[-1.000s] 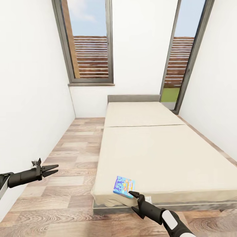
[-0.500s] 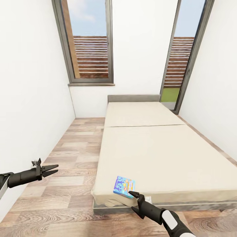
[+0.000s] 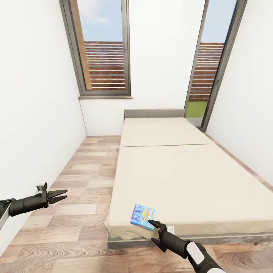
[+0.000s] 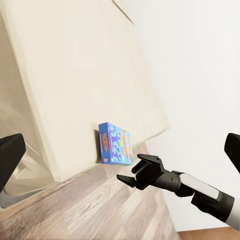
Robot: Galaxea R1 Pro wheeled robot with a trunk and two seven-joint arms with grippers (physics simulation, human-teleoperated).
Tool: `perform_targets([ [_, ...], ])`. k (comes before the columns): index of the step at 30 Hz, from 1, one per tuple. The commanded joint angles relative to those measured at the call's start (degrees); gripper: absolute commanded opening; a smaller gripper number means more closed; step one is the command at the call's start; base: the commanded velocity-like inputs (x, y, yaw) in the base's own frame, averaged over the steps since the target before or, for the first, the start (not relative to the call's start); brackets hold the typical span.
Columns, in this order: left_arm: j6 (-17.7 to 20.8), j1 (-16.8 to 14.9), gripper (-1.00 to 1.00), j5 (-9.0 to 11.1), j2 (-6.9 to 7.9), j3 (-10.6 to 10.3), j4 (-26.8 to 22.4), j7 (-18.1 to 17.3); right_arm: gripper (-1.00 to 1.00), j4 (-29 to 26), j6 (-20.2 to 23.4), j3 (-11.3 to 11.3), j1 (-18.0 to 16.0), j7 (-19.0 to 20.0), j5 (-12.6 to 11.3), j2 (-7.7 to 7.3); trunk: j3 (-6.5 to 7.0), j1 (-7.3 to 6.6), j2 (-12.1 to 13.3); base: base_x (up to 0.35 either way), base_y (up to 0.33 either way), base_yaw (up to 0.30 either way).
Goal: Put all the toys in the child's room - the three board games (two on the bed and one on the table), the two jigsaw puzzles on the table, and the tennis ball on the table - inside the toy box on the table in the child's room.
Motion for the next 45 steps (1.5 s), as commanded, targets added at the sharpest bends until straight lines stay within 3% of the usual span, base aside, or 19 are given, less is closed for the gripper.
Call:
perform_targets([
  [1, 0.6, -0.04, 1.0, -0.34, -0.01, 0.19, -0.01, -0.34, 1.0, -0.04, 0.37, -0.35, -0.03, -0.01, 0.01, 0.04, -0.05, -0.01, -0.02, 0.011, 0.0, 0.0],
  [45, 0.52, -0.04, 1.0, -0.34, -0.07, 0.19, -0.01, -0.34, 1.0, -0.05, 0.36, -0.35, -0.03, -0.05, 0.01, 0.0, -0.05, -0.01, -0.02, 0.02, 0.0, 0.0],
])
